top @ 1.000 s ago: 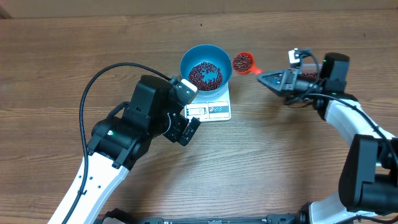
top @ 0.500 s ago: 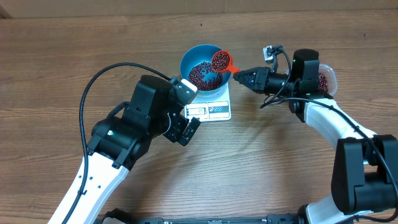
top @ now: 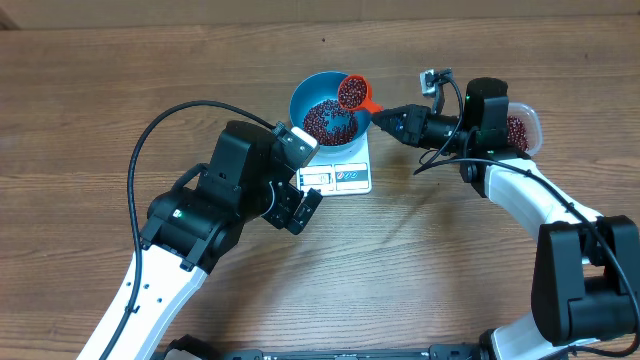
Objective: Scoop item into bowl and weigh 150g on scale
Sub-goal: 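Carry the filled scoop with the right gripper over the teal bowl, then tilt the scoop with the right gripper to pour beans into the bowl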
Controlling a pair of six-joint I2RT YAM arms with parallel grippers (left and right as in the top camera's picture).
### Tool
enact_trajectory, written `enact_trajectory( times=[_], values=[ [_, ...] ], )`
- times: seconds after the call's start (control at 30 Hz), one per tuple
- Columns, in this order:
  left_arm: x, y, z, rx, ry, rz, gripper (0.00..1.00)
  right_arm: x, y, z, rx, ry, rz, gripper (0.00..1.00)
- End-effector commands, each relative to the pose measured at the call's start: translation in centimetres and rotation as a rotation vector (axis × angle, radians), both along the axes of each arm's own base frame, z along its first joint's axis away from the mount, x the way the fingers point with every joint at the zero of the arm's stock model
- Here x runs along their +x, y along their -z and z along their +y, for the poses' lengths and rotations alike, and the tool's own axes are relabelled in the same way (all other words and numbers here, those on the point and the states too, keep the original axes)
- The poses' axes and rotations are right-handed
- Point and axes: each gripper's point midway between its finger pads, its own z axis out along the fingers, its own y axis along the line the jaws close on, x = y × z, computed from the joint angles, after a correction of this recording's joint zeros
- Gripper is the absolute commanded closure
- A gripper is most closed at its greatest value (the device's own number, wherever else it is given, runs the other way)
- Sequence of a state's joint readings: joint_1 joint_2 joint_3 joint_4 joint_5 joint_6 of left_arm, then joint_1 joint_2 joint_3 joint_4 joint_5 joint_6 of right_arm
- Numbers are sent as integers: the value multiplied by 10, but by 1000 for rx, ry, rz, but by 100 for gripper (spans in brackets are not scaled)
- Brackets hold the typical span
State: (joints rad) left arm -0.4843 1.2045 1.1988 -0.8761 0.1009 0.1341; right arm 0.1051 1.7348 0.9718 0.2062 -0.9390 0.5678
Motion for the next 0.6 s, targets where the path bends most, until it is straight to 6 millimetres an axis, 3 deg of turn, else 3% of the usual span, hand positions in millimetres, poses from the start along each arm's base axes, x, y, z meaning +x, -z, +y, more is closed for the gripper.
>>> enact_trajectory(
  times=[0.0,0.57],
  values=[
    [0,0,1,10,11,-7,0,1,3,0,-12,-4,-20,96],
    [0,0,1,10,11,-7,0,6,6,-3,-72,0,-104,96]
  ],
)
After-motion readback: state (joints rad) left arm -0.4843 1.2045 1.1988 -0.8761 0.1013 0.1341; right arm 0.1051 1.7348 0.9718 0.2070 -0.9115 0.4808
